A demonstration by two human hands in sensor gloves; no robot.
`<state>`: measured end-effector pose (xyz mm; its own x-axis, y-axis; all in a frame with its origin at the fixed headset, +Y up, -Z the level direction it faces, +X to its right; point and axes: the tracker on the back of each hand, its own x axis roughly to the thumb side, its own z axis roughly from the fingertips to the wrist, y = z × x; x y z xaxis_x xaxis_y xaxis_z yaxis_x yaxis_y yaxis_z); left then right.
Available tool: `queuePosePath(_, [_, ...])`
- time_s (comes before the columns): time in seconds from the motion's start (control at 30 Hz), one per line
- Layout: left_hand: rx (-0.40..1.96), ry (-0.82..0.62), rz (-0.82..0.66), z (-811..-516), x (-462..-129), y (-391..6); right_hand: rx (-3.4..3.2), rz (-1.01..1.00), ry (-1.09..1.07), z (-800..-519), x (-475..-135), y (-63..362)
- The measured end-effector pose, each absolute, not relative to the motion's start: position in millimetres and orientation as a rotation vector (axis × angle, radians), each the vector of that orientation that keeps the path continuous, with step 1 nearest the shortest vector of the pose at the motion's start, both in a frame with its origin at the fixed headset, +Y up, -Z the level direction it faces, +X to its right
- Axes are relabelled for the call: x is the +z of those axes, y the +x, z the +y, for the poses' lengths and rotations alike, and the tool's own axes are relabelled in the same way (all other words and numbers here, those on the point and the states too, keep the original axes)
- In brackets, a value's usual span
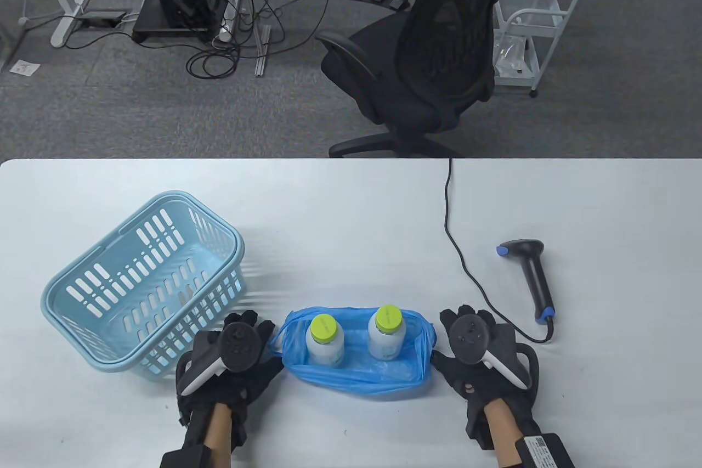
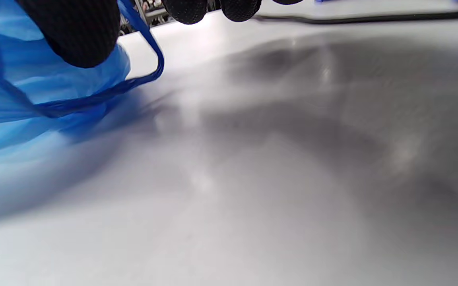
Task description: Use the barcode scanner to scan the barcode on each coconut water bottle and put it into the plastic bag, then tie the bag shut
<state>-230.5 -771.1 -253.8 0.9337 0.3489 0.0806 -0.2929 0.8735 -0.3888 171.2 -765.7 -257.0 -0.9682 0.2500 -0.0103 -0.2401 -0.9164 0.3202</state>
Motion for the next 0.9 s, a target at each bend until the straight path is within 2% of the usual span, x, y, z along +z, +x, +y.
queuePosePath(0.2, [0.389,-0.270,-0.152,-767,-257,-219,2.849,0.475,0.033,-776,-261,157])
queuePosePath(0.4, [0.542,-0.188,-0.138,-758,-255,-227,2.743,0.215,-0.064,-762,-261,164])
queuePosePath(0.57, [0.721,-0.151,-0.136,-751,-252,-239,2.576,0.128,-0.078,-750,-258,181])
queuePosePath(0.67, [0.866,-0.105,-0.168,-737,-250,-244,2.435,0.081,-0.057,-740,-254,194])
queuePosePath(0.83, [0.897,-0.065,-0.235,-699,-237,-241,2.225,0.228,0.075,-722,-249,211])
queuePosePath(0.9, [0.967,-0.031,-0.260,-687,-232,-243,2.113,0.226,0.137,-711,-245,217])
